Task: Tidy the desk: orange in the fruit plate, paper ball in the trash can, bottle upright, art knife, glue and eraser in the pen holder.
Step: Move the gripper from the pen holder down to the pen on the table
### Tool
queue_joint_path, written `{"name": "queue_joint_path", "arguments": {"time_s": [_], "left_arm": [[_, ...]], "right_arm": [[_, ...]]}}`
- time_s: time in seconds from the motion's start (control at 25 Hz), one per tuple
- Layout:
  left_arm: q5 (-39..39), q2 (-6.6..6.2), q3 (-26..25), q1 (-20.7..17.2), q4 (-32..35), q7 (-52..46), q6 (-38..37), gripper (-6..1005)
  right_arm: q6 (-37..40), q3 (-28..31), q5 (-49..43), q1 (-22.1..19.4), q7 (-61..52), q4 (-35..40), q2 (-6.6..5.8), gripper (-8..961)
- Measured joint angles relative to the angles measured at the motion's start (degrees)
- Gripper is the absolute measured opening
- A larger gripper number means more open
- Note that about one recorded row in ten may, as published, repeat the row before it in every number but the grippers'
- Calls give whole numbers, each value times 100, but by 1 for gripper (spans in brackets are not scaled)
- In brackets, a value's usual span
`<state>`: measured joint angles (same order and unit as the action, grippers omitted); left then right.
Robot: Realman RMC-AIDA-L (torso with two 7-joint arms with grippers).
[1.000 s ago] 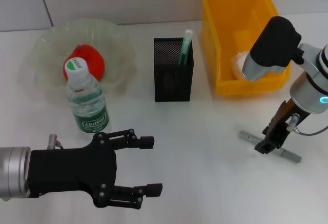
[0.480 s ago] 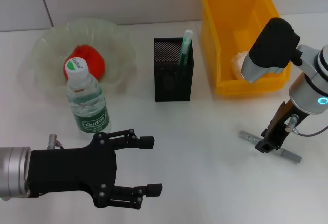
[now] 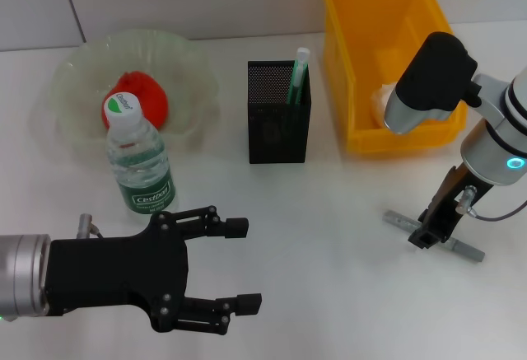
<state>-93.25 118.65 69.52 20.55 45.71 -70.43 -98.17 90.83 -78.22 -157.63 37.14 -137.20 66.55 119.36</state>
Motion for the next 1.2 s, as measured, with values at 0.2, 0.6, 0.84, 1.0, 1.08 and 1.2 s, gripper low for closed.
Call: {"name": "queue_joint_path", "arguments": {"time_s": [0.2,0.6,0.84,1.0,1.08,1.2], "left_arm": [[0,0,0,2,0,2,0,862],[0,0,0,2,0,4,0,862],[0,0,0,2,0,36,0,862],[0,0,0,6,0,38,0,862],[0,0,0,8,0,39,0,862],[1,0,0,11,0,39,0,862]], "right_arm": [[-6,0,-4,25,-5,-15,0,257],[-5,0,-5,68,-54,-108,0,172],[-6,-11,-5,69,-63,-116,0,143],[-8,-36,-5,68,-64,-121,-1,130],[-8,-60,-5,68,-68,-121,-1,126],[2,-70,-5,67,-70,-123,0,125]]}}
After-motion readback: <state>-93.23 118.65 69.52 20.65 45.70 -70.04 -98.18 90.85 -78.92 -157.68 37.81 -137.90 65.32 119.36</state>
